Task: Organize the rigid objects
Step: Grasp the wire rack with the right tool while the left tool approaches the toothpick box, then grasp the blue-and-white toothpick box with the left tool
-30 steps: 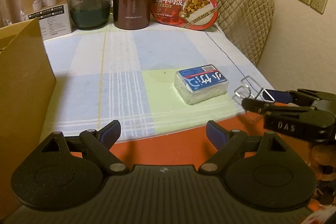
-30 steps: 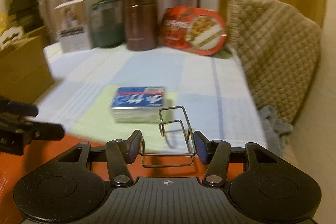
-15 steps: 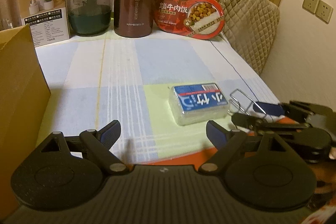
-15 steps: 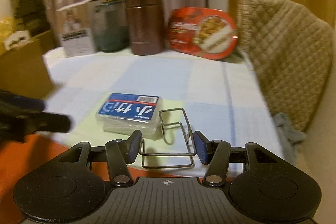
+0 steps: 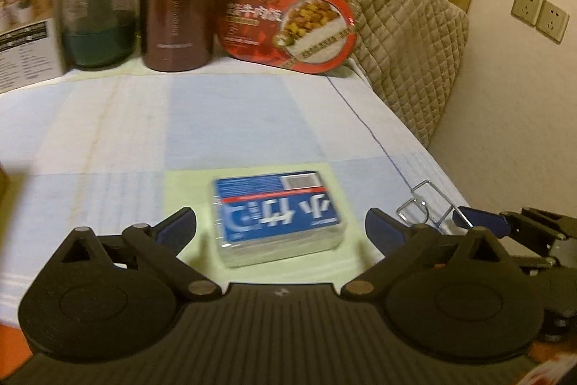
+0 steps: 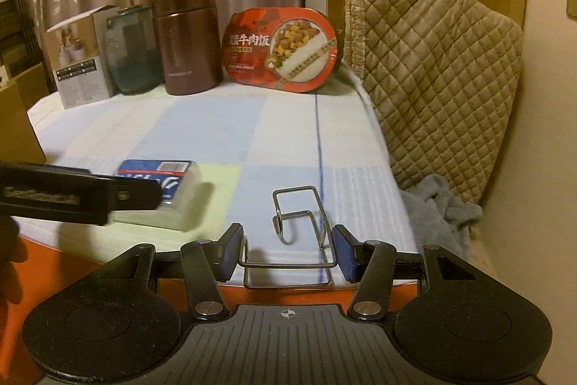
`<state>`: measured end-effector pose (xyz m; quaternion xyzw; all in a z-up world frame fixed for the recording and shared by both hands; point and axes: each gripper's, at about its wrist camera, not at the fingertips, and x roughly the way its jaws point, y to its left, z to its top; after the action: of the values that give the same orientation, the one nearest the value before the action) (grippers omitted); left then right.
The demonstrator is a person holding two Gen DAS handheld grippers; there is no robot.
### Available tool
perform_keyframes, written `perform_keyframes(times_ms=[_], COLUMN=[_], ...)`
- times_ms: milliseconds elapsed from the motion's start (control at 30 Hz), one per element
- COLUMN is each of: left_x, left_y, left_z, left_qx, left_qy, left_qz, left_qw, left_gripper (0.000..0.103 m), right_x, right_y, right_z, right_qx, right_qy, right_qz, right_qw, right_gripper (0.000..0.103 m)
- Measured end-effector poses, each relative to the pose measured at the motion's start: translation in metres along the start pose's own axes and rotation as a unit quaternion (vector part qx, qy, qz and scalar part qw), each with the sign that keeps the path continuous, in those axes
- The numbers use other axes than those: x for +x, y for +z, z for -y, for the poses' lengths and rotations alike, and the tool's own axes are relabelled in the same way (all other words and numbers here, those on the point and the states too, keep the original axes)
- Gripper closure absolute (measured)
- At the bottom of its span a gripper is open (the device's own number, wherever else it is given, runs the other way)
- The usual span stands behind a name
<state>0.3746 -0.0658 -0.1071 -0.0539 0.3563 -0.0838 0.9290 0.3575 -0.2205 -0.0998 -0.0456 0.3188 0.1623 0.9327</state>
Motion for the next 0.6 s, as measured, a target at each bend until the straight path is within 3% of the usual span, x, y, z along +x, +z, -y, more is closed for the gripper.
perform_keyframes(times_ms=[167,333,433,600], left_x=[0.017,0.031,0.024,-0.003], left_y=[0.003,0.002,-0.003,-0.02], left_z=[0.008,0.0,-0.002,-0.013], left_qx=[0.006,0.003,0.019,0.018], left_qy=[0.024,0.04,0.042,0.043], left_qz=[0.001,-0.023,-0.018,-0.022], left_qw=[0.9997,0.9989,0.9988,0.9986], left_gripper=[0.005,0.009,0.016,0.017], right_x=[0.001,0.004,0.005,0.003], right_y=[-0.001,-0.002,-0.002,-0.002], right_z=[0.0,0.0,0.002,0.001], right_qx=[-0.006,-0.01,-0.006,0.004], right_qy=[-0.003,-0.004,-0.005,-0.001], right_qz=[-0.001,-0.002,-0.003,-0.008], right_qw=[1.0,1.0,1.0,1.0], right_gripper=[0.053,0.053,0.053,0.053])
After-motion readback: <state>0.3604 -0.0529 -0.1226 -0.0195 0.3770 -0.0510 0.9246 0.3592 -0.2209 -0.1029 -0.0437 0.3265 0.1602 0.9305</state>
